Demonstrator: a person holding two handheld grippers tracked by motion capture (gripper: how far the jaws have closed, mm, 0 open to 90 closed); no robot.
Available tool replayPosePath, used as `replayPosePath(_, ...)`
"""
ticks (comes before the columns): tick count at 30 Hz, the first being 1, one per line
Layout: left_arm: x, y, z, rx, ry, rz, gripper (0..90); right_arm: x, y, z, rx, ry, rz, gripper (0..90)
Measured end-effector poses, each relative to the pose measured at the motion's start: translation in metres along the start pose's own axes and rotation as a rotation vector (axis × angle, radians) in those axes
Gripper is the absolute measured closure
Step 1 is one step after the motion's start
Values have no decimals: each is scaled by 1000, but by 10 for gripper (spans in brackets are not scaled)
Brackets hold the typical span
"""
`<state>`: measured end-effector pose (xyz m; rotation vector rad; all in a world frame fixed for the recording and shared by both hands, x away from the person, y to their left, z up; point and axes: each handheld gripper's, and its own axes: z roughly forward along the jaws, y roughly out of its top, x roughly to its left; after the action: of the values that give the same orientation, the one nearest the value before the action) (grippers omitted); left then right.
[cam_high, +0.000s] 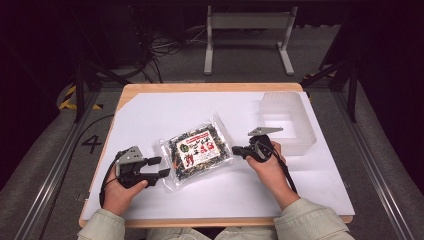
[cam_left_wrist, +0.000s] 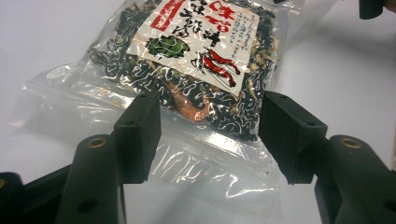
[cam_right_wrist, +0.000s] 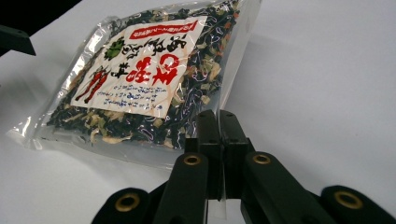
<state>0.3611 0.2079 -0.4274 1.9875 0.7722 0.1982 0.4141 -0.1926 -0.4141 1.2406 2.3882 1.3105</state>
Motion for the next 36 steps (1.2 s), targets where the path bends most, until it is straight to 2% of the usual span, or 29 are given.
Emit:
replayPosePath(7, 1, 3, -4, -38, 3, -14, 380, 7, 13, -18, -47, -20, -61, 890)
replayPosePath(12, 2, 7, -8, -52, 25, -9, 356, 12, 23, -31, -77, -23, -94, 890)
replayPosePath(15, 4, 9, -11, -82, 13, -18, 347, 16, 31, -40, -93, -23, -120, 890)
replayPosePath(17, 5, 12, -13, -82, 10, -14, 346, 18, 36, -46, -100, -35, -144, 890)
replayPosePath(19, 4, 14, -13, -75, 14, -5, 342, 19, 39, -48, -102, -36, -148, 891)
replayPosePath(20, 4, 16, -14, -70, 29, 14, 342, 20, 42, -51, -110, -37, -156, 890)
replayPosePath(25, 0, 25, -17, -84, 36, 43, 348, 24, 50, -61, -125, -28, -194, 891)
replayPosePath(26, 1, 27, -18, -83, 37, 44, 347, 26, 53, -64, -129, -25, -208, 891)
replayPosePath(29, 3, 31, -19, -91, 19, 15, 337, 31, 59, -70, -138, -19, -239, 891)
replayPosePath(36, 6, 40, -25, -120, 51, 51, 309, 46, 73, -86, -156, -4, -308, 891)
